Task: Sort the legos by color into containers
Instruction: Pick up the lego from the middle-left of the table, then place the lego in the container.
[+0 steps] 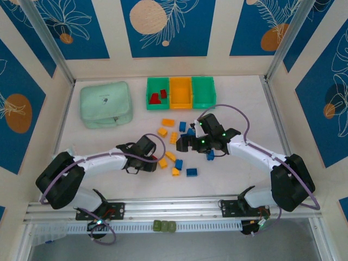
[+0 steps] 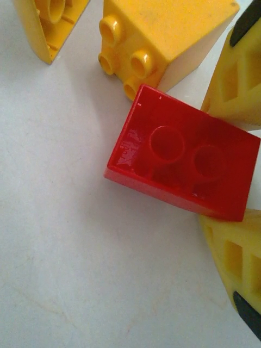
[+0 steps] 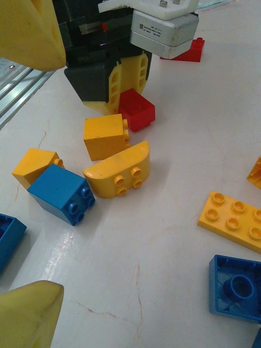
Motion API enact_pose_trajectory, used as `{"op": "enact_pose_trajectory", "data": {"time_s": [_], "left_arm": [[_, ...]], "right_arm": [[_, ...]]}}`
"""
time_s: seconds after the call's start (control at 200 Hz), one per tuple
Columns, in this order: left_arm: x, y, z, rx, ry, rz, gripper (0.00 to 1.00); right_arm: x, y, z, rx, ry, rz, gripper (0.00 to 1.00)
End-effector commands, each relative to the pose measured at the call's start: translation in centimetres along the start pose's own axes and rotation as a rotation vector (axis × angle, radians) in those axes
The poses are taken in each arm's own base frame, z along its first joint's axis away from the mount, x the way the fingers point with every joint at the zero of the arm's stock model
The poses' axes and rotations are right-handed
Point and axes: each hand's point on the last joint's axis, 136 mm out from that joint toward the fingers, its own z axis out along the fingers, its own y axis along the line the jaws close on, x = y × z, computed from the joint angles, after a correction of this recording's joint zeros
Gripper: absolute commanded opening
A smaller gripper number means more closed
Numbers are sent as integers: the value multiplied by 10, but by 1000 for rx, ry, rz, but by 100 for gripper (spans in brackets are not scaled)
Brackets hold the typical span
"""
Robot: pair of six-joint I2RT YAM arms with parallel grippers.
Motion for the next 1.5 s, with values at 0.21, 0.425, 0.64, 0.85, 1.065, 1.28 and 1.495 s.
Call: {"op": "enact_pose_trajectory", "data": {"time_s": [0.21,0.425,0.64,0.85,1.065,1.28,1.495], "left_arm": [[-28,1,-35,-57,-91,-4,37],[-104,0,-67,-117,-214,-33,35],[-204,8,-68,-170,-315,-65,35],[-306,35,-50,-214,-407,-114,34],[-375,56,-17,-266,-436,-140,34],[-394,49,-15,-207,-431,-119,50],[-376,30,-61,-118,-428,-95,51]], "right_arm": [[-27,18,-20,-65,-61,-29,99],[-58,16,-35,-75,-137,-26,99],[-87,0,-51,-10,-225,-7,99],[-102,-2,-62,-32,-262,0,99],[-108,-8,-64,-13,-266,12,99],[-115,2,-74,-36,-287,-3,99],[-115,17,-74,-61,-275,-40,99]]}}
